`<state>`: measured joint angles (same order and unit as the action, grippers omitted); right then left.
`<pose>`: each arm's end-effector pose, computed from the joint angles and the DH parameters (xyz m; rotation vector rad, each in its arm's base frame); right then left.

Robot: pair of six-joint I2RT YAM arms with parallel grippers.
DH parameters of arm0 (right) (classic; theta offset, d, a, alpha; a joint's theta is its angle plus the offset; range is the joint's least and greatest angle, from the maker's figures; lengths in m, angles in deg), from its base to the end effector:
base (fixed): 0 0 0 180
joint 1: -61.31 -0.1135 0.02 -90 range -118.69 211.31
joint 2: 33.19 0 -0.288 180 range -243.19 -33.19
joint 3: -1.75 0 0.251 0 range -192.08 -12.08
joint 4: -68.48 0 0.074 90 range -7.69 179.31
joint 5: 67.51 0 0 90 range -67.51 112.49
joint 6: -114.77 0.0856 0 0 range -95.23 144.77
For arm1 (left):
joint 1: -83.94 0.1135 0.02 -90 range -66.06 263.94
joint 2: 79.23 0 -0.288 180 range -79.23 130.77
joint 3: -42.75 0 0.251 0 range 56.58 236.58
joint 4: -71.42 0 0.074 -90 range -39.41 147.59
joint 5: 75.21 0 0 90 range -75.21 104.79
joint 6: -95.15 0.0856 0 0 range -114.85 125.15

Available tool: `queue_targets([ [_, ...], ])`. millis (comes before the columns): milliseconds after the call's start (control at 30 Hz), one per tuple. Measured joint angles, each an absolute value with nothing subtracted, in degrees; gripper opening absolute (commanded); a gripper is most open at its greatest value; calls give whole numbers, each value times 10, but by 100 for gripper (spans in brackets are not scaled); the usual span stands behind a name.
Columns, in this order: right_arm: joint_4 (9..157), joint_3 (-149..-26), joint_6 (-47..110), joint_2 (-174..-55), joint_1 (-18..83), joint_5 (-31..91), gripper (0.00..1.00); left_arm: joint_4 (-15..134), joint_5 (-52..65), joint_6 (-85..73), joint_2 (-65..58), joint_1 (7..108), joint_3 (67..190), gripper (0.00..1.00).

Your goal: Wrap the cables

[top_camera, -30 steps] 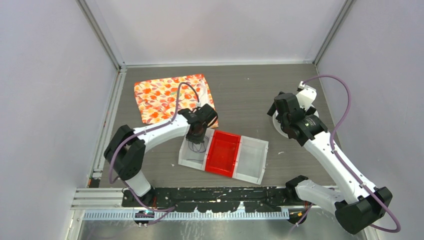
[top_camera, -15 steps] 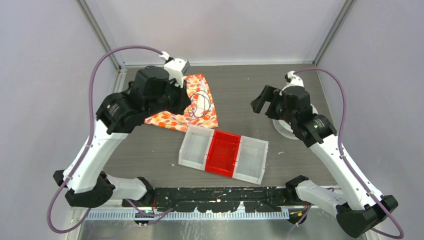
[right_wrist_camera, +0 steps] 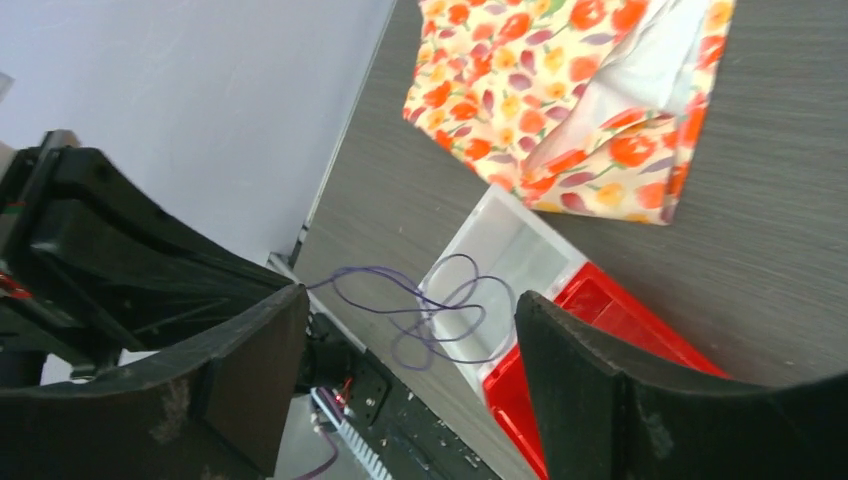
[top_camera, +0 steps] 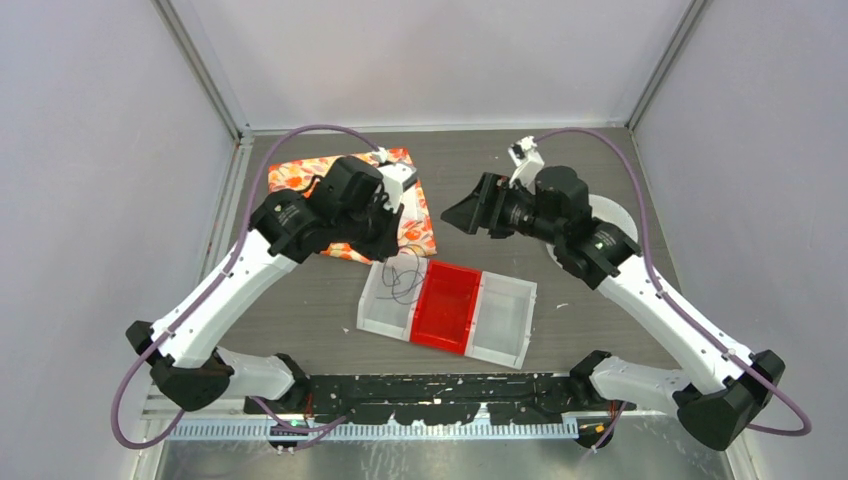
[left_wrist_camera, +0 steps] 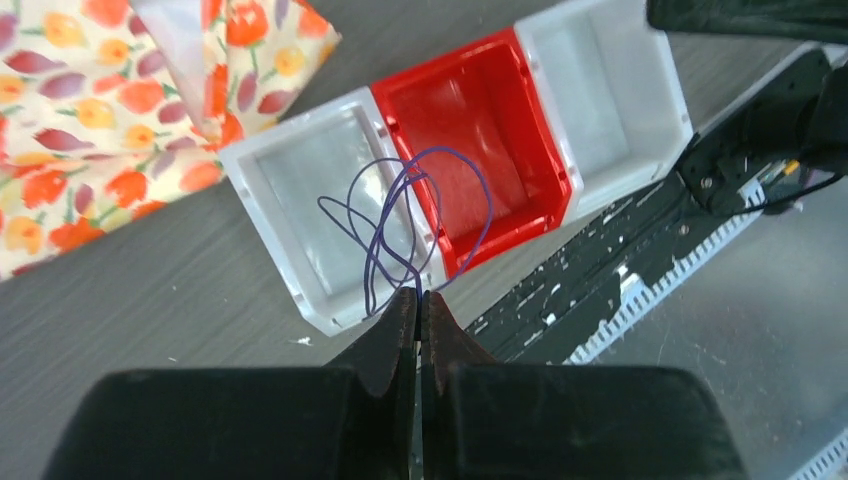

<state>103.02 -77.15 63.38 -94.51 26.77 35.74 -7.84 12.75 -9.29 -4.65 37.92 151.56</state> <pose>0.2126 0.1701 0.3961 -0.1010 2.0062 1.0698 0.1809 -0.1919 0.4194 0.6772 2.3292 -0.5428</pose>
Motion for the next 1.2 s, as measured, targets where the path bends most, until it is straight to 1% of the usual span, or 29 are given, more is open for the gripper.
queue_targets([
  [67,1022,-768,641,-960,250,366,75,-79,115,-94,-46,379,1494,1],
  [200,1013,-758,646,-989,216,378,66,-72,92,-95,-53,379,1486,1],
  [400,1005,-749,653,-1031,188,383,64,-63,72,-95,-74,379,1486,1],
  [467,1004,-746,655,-1040,186,383,60,-63,68,-95,-75,379,1486,0],
  [533,1002,-743,655,-1045,186,382,52,-63,66,-94,-75,379,1486,1],
  [567,1002,-741,656,-1049,186,382,44,-62,65,-94,-75,379,1486,0],
  [600,1002,-739,657,-1051,186,382,33,-62,64,-94,-75,379,1486,0],
  [633,1001,-738,657,-1053,186,381,24,-61,64,-94,-75,379,1486,1],
  [667,1000,-737,657,-1055,185,380,18,-61,64,-94,-75,379,1486,1],
  [700,998,-734,658,-1056,185,380,14,-61,64,-95,-75,379,1486,0],
  [733,998,-732,658,-1056,185,380,14,-61,64,-95,-75,379,1486,1],
  [833,998,-728,662,-1056,184,380,22,-60,64,-95,-75,379,1486,1],
  [967,998,-728,662,-1056,183,381,24,-56,65,-96,-75,380,1486,0],
  [1200,992,-719,671,-1055,183,375,37,-52,68,-97,-75,383,1486,1],
])
